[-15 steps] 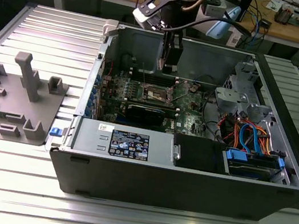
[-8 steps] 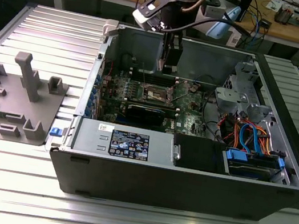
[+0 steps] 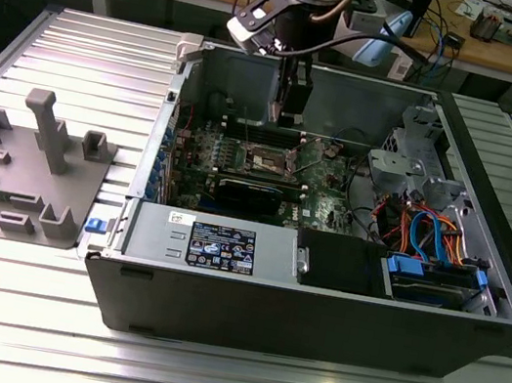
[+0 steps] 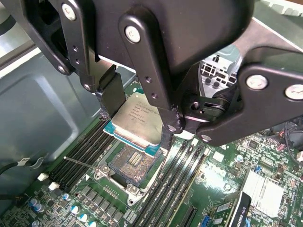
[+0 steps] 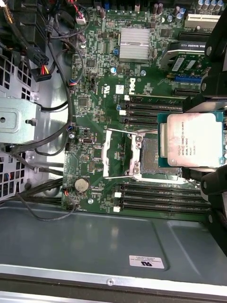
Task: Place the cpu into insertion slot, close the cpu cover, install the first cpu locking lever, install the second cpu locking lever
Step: 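Place the cpu into insertion slot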
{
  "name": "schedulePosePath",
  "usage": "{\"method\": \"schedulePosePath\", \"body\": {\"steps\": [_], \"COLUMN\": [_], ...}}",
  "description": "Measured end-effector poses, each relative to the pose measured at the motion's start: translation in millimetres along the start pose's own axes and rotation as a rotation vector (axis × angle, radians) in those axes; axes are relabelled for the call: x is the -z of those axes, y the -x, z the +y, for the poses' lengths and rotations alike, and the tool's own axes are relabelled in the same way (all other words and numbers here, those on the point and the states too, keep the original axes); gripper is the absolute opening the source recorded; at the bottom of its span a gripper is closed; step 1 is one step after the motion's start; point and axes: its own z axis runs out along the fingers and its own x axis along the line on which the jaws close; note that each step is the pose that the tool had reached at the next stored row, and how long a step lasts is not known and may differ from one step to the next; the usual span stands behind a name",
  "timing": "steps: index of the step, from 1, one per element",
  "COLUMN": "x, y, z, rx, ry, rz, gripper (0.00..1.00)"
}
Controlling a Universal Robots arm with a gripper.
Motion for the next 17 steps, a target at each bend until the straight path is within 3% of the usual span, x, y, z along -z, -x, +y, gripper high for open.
{"method": "schedulePosePath", "body": {"steps": [17], "x": [-4.2], "y": [0.0], "z": [-0.2], "rx": [0.000], "ry": [0.0000], "rz": [0.0000], "gripper": [0.54]}}
